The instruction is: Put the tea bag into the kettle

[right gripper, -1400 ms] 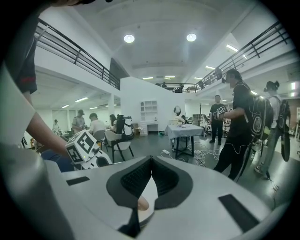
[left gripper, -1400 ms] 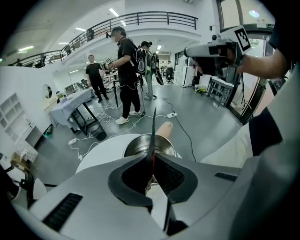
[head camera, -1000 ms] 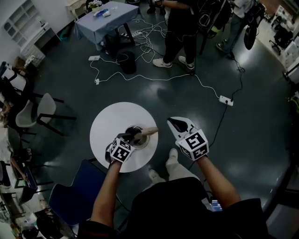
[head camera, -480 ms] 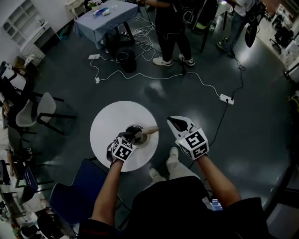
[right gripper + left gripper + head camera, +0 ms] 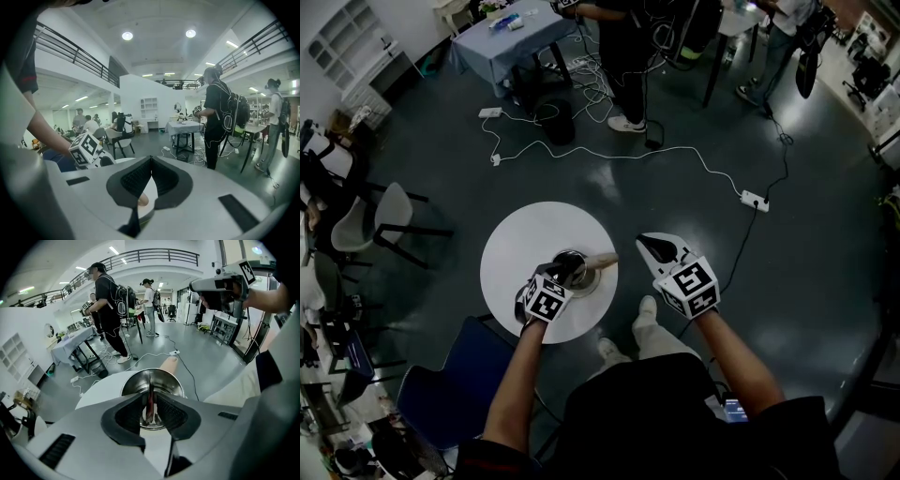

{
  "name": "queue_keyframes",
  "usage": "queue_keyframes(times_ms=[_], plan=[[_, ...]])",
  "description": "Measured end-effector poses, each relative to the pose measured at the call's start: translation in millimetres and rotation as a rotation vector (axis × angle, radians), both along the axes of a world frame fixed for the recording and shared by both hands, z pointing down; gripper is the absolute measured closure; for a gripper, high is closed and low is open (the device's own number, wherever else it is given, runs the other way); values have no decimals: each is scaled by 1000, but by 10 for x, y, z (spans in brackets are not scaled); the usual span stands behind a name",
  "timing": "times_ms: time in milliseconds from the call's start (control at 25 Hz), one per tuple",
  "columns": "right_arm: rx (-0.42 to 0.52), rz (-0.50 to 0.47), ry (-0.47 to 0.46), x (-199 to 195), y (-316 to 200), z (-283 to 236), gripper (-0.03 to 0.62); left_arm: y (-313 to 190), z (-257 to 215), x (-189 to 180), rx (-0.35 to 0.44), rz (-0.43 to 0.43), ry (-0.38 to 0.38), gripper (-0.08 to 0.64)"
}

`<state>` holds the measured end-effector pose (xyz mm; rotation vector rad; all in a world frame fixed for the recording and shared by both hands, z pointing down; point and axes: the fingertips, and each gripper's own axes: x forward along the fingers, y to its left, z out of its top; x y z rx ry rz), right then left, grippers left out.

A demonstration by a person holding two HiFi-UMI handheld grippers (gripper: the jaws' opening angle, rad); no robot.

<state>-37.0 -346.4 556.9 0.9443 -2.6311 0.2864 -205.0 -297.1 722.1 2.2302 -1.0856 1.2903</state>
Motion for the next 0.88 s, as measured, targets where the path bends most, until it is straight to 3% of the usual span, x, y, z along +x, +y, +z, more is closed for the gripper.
queue_keyframes(times_ms=[80, 600, 880], plan=[[-1, -4, 4, 2, -15, 8, 574, -22, -4, 4, 6, -12, 10, 438], [3, -8, 13, 5, 86, -8, 574, 48, -106, 12, 24, -24, 39, 436], [15, -8, 20, -19, 125, -39, 575, 62, -226, 17, 61, -36, 71, 491]])
